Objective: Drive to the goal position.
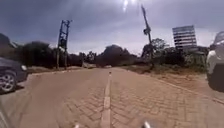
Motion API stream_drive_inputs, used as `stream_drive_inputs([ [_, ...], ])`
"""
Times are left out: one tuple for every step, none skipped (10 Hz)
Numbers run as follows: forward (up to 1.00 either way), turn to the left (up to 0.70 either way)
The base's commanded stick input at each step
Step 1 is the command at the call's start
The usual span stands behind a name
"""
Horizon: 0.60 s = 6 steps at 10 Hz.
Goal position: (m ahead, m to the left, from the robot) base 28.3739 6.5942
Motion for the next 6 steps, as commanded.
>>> stream_drive_inputs([
  [0.7, -0.1],
  [0.7, -0.27],
  [0.7, -0.35],
  [0.7, -0.35],
  [0.7, -0.35],
  [0.7, -0.35],
])
